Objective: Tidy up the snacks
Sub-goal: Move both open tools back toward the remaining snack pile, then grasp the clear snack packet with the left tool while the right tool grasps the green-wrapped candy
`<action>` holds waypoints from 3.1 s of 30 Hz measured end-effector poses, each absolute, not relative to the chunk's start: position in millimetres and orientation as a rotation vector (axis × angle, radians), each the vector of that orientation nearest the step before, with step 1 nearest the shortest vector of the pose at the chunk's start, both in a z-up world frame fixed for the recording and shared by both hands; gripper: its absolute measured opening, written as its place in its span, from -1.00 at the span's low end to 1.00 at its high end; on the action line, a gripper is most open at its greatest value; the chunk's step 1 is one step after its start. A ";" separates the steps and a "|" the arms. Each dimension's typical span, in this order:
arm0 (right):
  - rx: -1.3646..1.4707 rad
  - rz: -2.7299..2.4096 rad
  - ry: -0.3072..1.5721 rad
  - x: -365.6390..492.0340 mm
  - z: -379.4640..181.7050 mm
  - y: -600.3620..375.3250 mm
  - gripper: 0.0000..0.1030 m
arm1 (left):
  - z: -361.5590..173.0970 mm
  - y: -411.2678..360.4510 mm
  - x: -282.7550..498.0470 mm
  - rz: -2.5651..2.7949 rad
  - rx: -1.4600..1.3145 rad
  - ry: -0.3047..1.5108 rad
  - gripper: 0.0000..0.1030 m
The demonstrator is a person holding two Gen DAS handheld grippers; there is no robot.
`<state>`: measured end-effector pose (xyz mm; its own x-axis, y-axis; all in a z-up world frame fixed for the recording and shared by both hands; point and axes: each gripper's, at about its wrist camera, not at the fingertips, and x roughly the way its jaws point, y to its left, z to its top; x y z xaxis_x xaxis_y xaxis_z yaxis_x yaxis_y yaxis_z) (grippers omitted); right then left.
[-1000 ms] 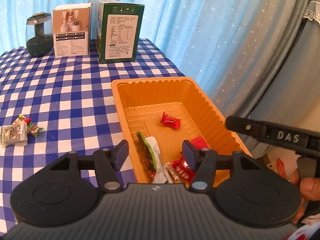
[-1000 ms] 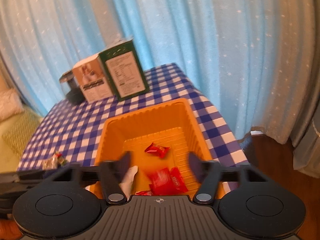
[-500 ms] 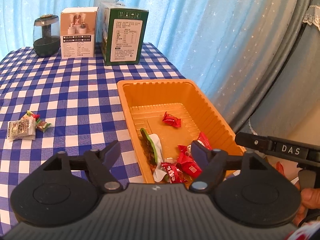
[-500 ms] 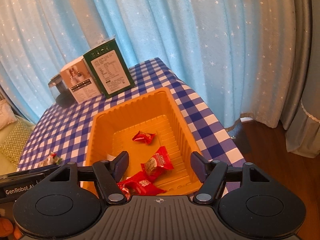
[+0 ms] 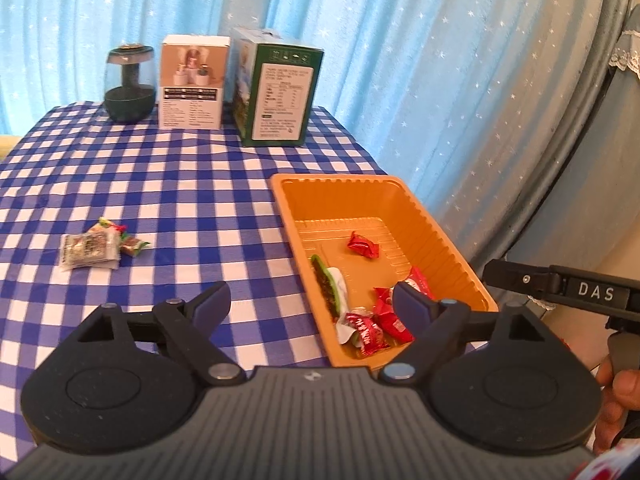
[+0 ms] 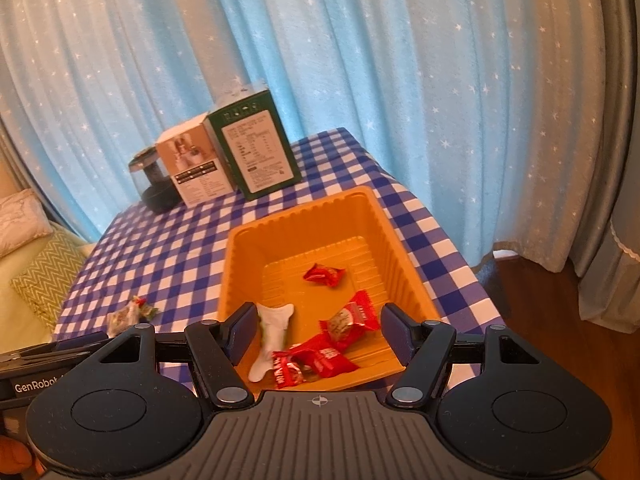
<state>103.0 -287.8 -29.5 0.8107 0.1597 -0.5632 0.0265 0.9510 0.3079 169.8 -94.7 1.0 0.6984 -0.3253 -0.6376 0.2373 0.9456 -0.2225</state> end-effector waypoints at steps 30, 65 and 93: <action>0.194 0.285 0.617 111.7 -8.5 -178.7 0.32 | 19.5 28.0 130.7 -0.098 -0.146 0.688 0.73; 0.021 0.453 0.723 250.2 -103.6 -66.8 0.32 | -65.0 85.2 237.1 -0.101 0.015 0.735 0.72; -0.002 0.446 0.782 316.0 -136.7 -65.7 0.32 | -126.1 63.1 315.8 -0.349 0.339 0.726 0.08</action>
<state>316.0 -65.7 -136.7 0.6218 0.3869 -0.6809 -0.3887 0.9073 0.1606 315.8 63.1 -126.1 0.6959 -0.1914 -0.6922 0.4218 0.8890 0.1783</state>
